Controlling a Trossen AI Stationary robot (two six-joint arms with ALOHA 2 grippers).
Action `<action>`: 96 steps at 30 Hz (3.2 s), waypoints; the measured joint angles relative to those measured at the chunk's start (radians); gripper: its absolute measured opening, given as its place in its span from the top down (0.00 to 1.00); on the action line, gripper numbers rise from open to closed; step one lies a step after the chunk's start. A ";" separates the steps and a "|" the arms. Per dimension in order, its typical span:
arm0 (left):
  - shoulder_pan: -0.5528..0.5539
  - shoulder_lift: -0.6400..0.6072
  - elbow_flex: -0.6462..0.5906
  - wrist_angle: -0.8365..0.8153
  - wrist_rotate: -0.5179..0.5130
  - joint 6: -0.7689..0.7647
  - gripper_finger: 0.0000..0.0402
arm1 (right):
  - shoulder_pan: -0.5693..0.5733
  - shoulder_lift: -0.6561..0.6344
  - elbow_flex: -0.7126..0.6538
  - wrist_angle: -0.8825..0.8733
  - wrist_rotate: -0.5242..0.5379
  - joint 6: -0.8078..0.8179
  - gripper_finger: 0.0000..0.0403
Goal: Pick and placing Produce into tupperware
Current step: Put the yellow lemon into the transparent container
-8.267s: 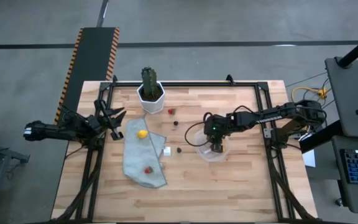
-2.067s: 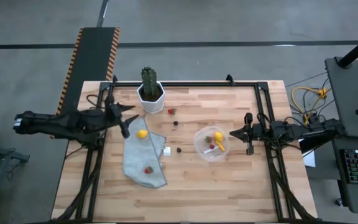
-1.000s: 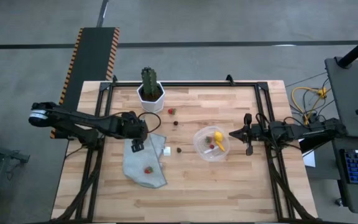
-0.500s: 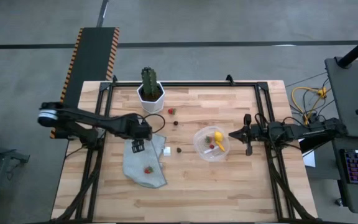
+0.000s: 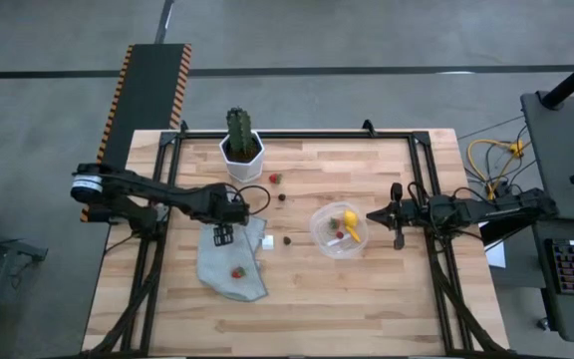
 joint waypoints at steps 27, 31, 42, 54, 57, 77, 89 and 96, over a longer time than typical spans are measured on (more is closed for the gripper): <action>0.015 0.038 0.001 0.041 0.003 0.104 0.55 | 0.000 0.000 0.000 0.000 0.001 0.000 0.98; 0.015 0.038 0.001 0.040 0.002 0.108 0.55 | 0.000 0.000 0.000 0.000 0.000 0.000 0.98; 0.015 0.037 0.124 0.040 0.013 0.220 0.55 | 0.000 0.000 0.000 0.000 0.001 0.000 0.98; 0.015 0.048 0.289 0.267 0.111 0.411 0.55 | 0.000 0.000 0.000 0.001 0.001 0.000 0.98; 0.015 0.082 0.330 0.298 0.123 0.458 0.55 | 0.000 0.000 0.000 0.001 0.001 0.000 0.98; 0.015 0.443 0.723 0.356 0.287 0.725 0.55 | 0.000 -0.001 -0.001 0.001 0.001 -0.002 0.98; 0.014 0.574 0.852 0.347 0.312 0.813 0.55 | 0.000 -0.001 -0.001 0.001 0.001 -0.004 0.98; 0.010 0.622 0.857 0.339 0.367 0.813 0.55 | 0.000 0.000 -0.001 0.001 0.001 -0.004 0.98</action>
